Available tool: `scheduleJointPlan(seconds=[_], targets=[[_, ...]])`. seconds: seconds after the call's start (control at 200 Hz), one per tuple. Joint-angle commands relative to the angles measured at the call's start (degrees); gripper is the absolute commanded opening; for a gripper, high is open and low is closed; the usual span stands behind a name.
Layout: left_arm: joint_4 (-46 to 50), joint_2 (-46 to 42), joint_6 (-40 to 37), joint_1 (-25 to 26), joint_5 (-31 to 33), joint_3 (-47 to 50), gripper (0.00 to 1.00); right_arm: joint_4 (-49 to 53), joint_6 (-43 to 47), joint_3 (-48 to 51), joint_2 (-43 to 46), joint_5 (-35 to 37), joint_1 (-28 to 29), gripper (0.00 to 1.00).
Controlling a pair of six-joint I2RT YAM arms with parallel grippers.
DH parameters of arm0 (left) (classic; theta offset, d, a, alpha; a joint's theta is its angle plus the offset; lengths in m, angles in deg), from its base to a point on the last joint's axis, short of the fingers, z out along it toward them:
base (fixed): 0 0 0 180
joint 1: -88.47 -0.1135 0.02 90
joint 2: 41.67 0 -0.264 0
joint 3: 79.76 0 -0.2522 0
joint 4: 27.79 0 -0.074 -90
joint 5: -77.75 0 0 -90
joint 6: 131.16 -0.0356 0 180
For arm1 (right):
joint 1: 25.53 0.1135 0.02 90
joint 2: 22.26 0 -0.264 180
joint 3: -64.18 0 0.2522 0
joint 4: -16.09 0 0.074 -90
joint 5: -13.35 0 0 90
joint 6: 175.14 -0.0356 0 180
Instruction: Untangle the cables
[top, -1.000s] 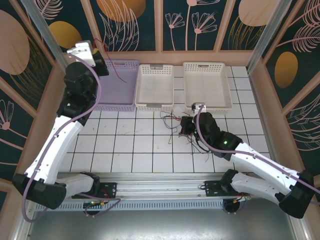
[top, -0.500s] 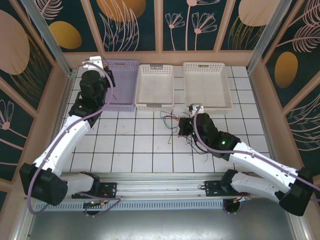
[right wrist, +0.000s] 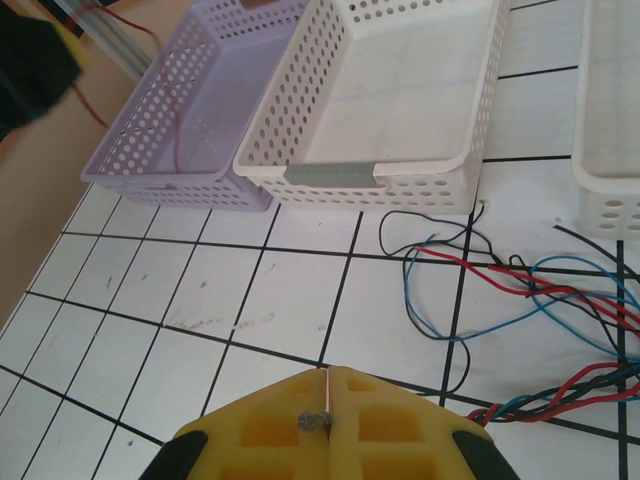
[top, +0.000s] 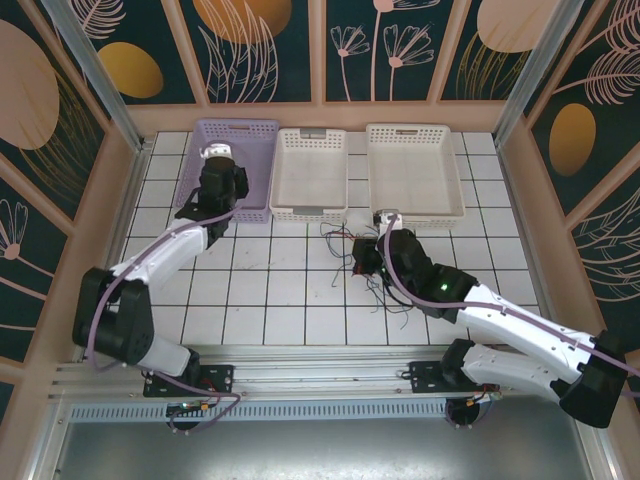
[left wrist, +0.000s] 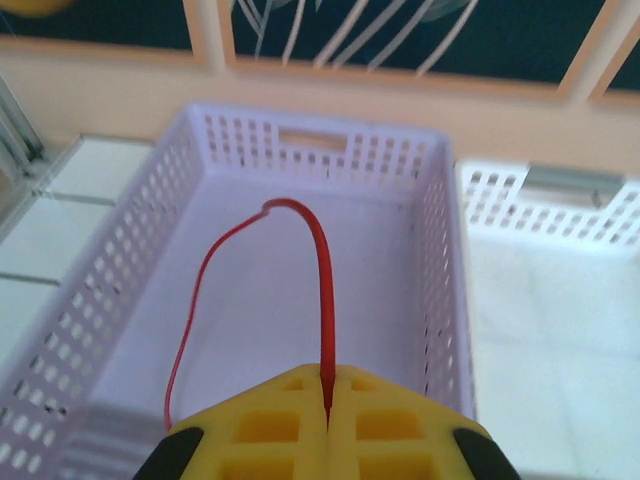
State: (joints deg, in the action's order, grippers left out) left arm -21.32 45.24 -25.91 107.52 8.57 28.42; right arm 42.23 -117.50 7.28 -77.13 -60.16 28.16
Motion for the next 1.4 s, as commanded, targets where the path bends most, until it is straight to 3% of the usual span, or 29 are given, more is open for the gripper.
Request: scheduleJointPlan(seconds=[0.0,0.46,0.701,0.796,0.901,1.136,1.251,1.396], targets=[[-0.2,3.8,2.5,-0.4,-0.4,-1.8,0.0,-1.8,-1.2,0.2,-0.3,0.7,1.2,0.0],[5.5,16.6,5.6,-3.3,-5.3,-8.8,0.0,-1.7,-1.4,0.4,-0.7,0.5,2.7,0.0],[10.3,23.4,3.6,-3.7,-5.7,-17.8,0.0,-1.9,-2.0,0.5,-1.4,0.8,3.8,0.0],[12.0,25.7,3.0,-3.7,-6.3,-20.5,0.13,-1.6,-2.0,0.2,-1.7,1.3,4.1,0.0],[13.2,27.1,2.2,-3.8,-6.9,-22.3,0.2,-1.1,-2.0,-0.2,-1.7,1.7,4.5,0.0],[17.2,27.9,-0.5,-3.8,-5.4,-27.1,0.44,0.3,-2.0,-1.8,-1.6,2.9,5.8,0.0],[17.7,24.1,1.2,-3.9,-3.5,-27.5,0.6,0.4,-2.3,-2.4,-1.5,2.9,6.2,0.0],[15.5,14.6,5.2,-4.0,-9.2,-23.5,0.69,1.1,-1.8,-4.2,-1.0,2.5,6.1,0.0]])
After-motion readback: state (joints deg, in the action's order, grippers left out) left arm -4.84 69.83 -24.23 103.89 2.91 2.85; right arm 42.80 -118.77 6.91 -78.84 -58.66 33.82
